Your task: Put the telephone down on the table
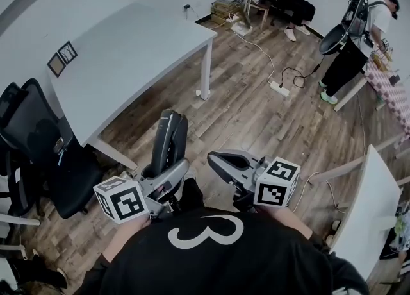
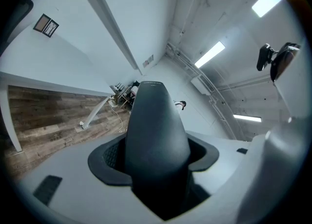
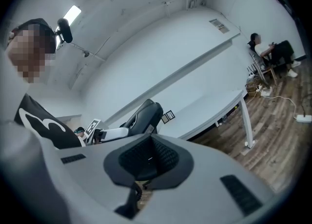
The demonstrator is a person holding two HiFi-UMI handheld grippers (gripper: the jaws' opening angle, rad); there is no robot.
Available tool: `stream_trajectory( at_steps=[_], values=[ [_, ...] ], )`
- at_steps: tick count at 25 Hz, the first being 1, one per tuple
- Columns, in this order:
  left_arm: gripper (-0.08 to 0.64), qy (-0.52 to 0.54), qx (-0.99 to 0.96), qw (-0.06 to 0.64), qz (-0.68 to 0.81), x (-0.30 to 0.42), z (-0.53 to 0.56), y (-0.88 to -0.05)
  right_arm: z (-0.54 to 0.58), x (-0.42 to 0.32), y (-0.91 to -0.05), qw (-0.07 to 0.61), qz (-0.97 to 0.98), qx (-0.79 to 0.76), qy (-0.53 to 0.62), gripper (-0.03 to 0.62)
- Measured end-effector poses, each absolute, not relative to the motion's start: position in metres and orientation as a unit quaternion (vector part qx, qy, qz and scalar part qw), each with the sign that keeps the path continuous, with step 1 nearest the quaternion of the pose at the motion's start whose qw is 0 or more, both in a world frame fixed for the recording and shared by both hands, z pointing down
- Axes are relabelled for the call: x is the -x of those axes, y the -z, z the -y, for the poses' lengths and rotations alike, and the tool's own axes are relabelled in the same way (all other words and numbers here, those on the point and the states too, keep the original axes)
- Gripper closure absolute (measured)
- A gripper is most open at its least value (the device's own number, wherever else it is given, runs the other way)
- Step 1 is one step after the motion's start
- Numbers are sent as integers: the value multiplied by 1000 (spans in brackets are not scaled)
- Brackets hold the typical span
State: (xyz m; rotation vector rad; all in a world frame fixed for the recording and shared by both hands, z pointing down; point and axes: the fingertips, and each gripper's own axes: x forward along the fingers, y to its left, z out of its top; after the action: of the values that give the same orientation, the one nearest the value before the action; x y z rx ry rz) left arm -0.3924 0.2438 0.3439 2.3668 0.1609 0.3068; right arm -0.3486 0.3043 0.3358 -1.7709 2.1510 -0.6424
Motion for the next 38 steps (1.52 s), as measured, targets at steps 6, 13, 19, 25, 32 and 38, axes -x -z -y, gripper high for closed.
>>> stream_trajectory(
  at_steps=[6,13,19,25,32,38],
  values=[
    [260,-132,-911,383,-74,332,-196,-358,-258,291,-347,143,-730,624,239,583],
    [260,-157,-902,394,-82,254,-117,-363,-178,216,-351,163,-714,629,261,583],
    [260,-154,-901,395,-92,191,-31,-353,-95,151,-342,167,-705,637,262,583],
    [259,-146,-898,403,-100,145,27,-352,-41,116,-339,161,-702,641,264,583],
    [259,-137,-898,410,-83,120,57,-356,-12,88,-343,157,-716,625,270,583],
    [259,-121,-903,411,-28,93,96,-366,34,53,-353,148,-754,577,276,584]
  ],
)
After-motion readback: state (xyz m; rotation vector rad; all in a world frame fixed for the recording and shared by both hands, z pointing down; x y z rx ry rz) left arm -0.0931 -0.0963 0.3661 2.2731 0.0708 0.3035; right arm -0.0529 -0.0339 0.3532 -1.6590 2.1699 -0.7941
